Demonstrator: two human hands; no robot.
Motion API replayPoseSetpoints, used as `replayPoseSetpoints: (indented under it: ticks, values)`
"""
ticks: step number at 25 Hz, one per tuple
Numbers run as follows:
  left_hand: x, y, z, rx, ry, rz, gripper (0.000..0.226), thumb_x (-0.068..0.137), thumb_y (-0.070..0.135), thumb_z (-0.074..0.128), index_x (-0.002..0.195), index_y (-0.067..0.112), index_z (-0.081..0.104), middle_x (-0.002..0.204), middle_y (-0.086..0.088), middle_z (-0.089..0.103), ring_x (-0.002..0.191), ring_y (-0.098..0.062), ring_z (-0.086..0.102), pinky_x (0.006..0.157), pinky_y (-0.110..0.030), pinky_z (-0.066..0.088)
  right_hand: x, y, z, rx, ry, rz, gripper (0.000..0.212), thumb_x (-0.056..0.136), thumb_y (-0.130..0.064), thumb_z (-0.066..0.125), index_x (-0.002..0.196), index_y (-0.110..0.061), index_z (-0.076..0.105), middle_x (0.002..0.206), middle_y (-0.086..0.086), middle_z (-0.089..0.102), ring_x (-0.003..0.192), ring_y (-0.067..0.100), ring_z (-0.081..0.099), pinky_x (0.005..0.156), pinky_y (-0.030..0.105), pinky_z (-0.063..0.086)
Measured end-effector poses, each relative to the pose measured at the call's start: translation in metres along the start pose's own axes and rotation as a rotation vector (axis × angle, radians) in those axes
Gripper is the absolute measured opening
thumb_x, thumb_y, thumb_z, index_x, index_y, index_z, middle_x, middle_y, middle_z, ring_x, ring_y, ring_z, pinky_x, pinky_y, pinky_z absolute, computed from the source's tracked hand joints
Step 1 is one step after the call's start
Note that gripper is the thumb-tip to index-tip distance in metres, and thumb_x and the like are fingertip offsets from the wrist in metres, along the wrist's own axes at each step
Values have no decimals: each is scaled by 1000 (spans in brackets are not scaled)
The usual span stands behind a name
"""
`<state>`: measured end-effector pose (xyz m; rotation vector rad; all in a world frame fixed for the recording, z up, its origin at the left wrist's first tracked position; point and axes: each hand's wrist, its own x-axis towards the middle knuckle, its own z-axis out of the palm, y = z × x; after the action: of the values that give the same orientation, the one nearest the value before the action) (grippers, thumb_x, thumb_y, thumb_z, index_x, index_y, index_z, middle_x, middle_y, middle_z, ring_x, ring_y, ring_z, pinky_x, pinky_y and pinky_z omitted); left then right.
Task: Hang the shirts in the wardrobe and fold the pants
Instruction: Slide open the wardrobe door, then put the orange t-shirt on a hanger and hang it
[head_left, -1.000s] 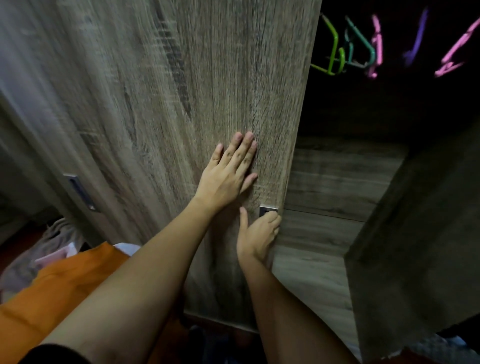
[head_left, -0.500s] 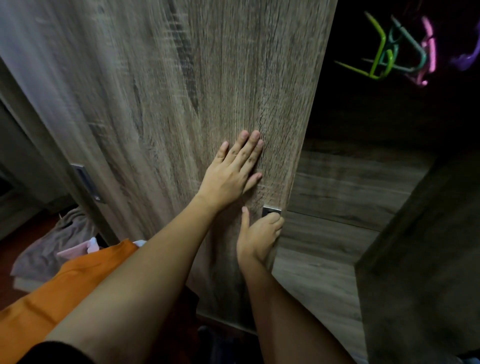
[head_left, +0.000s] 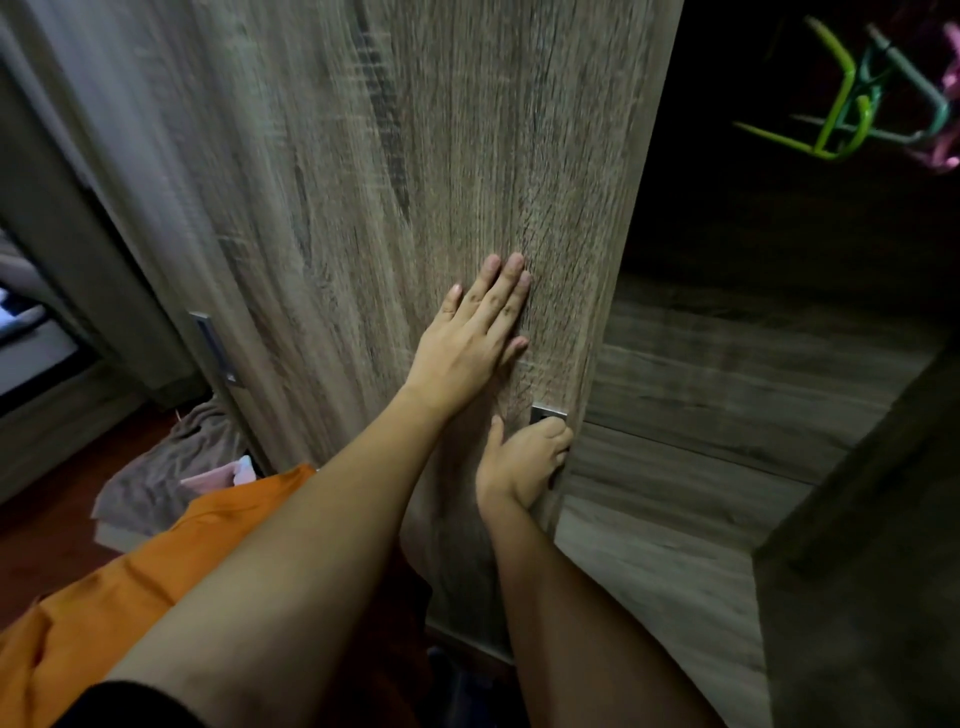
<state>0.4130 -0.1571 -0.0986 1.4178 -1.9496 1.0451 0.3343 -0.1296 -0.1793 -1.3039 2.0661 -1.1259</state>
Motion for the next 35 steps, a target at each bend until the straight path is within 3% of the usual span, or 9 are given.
replayPoseSetpoints:
  ticks: [9, 13, 15, 18, 20, 23, 26, 31, 35]
  values:
    - [-5, 1, -18, -167, -197, -123, 61, 93, 32, 41, 144, 3, 26, 151, -15, 32, 140, -26, 23, 104, -49, 35, -6, 10, -1, 57, -22, -98, 46, 81, -26, 66, 113, -2, 44, 124, 20, 46, 117, 38, 46, 96, 43, 39]
    - [-63, 7, -47, -242, -261, -369, 64, 92, 36, 36, 145, 0, 25, 153, -17, 24, 140, -25, 14, 109, -42, 21, -33, 22, -16, 369, 18, -315, 36, 75, 0, 60, 110, 2, 51, 111, 19, 52, 101, 27, 54, 86, 17, 34]
    - [-109, 11, -75, -283, -328, -547, 66, 91, 39, 34, 144, 0, 25, 153, -18, 23, 140, -26, 11, 109, -41, 16, -45, 14, -18, 408, -85, -481, 27, 74, 5, 58, 101, 2, 55, 102, 18, 54, 93, 27, 56, 80, 15, 33]
    - [-179, -5, -124, -205, -419, -705, 69, 90, 44, 30, 142, -1, 32, 151, -17, 28, 141, -30, 21, 112, -35, 14, -53, -24, -7, 383, -296, -636, 18, 79, 3, 55, 96, 2, 58, 96, 20, 56, 81, 24, 55, 75, 23, 40]
    - [-221, -23, -156, -57, -486, -814, 71, 91, 50, 26, 140, 0, 37, 149, -17, 34, 139, -31, 29, 111, -41, 22, -69, -57, 6, 275, -512, -738, 14, 85, -4, 54, 97, 1, 61, 99, 19, 59, 81, 18, 54, 73, 23, 41]
    - [-258, -35, -188, 102, -628, -927, 75, 95, 54, 13, 134, 0, 48, 141, -18, 46, 131, -31, 44, 103, -50, 37, -102, -93, 31, -8, -859, -945, 24, 90, -26, 56, 97, -5, 66, 102, 16, 65, 96, 26, 60, 80, 26, 40]
    - [-278, -36, -195, 67, -678, -1009, 87, 89, 61, -6, 142, 6, 36, 148, -12, 38, 139, -25, 33, 111, -43, 25, -132, -110, 48, -310, -1197, -1023, 34, 86, -49, 55, 85, -18, 68, 88, 4, 65, 93, 21, 61, 75, 25, 42]
    - [-291, -35, -191, 75, -693, -1015, 74, 96, 51, 6, 136, 3, 45, 139, -14, 50, 130, -27, 46, 104, -47, 33, -128, -107, 55, -597, -1163, -1249, 42, 84, -65, 40, 93, -26, 54, 114, 5, 61, 102, 24, 56, 83, 38, 47]
    - [-292, -36, -192, 74, -669, -1016, 77, 95, 53, 1, 139, 4, 41, 142, -14, 47, 133, -26, 42, 107, -44, 24, -114, -102, 36, -648, -1193, -1386, 37, 89, -49, 50, 110, -20, 56, 117, 10, 62, 103, 25, 56, 78, 32, 41]
